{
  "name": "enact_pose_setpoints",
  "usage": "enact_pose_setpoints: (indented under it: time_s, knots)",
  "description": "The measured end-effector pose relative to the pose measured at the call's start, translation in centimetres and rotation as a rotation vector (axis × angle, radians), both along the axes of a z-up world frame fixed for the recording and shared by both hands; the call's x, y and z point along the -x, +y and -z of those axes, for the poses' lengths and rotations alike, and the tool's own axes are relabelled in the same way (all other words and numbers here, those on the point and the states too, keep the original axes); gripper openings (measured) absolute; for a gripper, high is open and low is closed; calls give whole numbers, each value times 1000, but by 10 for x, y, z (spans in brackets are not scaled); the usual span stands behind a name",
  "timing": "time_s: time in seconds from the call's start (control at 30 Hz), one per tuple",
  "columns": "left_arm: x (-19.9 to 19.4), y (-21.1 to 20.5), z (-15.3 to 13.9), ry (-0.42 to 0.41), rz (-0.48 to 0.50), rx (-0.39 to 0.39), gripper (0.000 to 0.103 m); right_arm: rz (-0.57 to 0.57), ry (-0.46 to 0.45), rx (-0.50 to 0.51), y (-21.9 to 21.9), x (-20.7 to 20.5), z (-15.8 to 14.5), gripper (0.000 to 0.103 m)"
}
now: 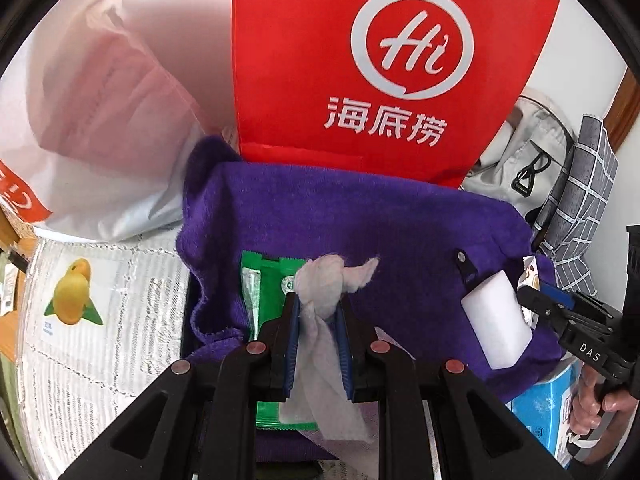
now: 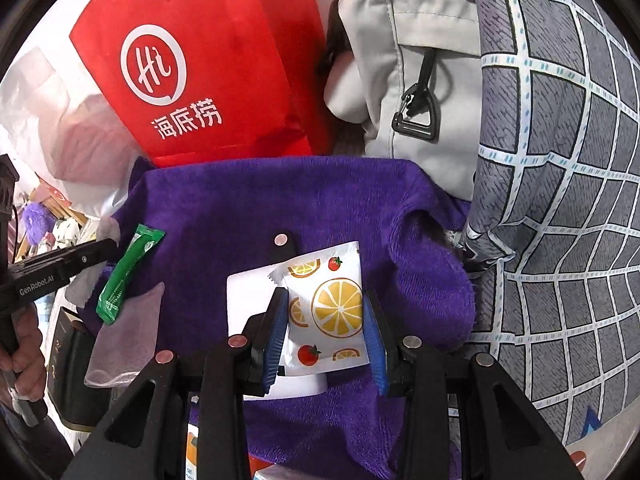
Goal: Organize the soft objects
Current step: 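Open the right tool to drop the snack packet on the towel while the left tool releases the tissue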
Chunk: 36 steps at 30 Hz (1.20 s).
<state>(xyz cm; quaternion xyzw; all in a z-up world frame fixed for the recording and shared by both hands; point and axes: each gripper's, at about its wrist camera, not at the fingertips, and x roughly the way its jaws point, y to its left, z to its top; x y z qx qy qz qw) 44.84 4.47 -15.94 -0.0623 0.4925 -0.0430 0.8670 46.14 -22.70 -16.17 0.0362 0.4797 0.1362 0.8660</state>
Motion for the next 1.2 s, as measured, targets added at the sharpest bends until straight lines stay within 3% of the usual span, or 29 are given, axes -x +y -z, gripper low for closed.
enact_pose_setpoints:
  time_s: [0.27,0.43,0.53,0.67,0.77,1.0,1.2]
  knots:
    - [-6,-1,10,35,-1,16,17,-8,13,0,0,0,-1,44]
    - [-9,-2,15,43,2,27,18,-31,-26,30,14,1,-5,65]
    - [-9,-5,16,44,14,23,18,-33,-54,51,16,5,-13,67]
    - [-9,-7,15,38,13,22,28,-37,-96,36,19,14,-29,67]
    - [-9,-11,13,54,5,4,53,-42,-140,29,25,23,-45,69]
    - [8,-16,-16,-4,24,-5,53,-54,-187,51,34,59,-66,72]
    - [31,-19,-53,-94,59,17,53,-105,-101,6,48,130,-55,72]
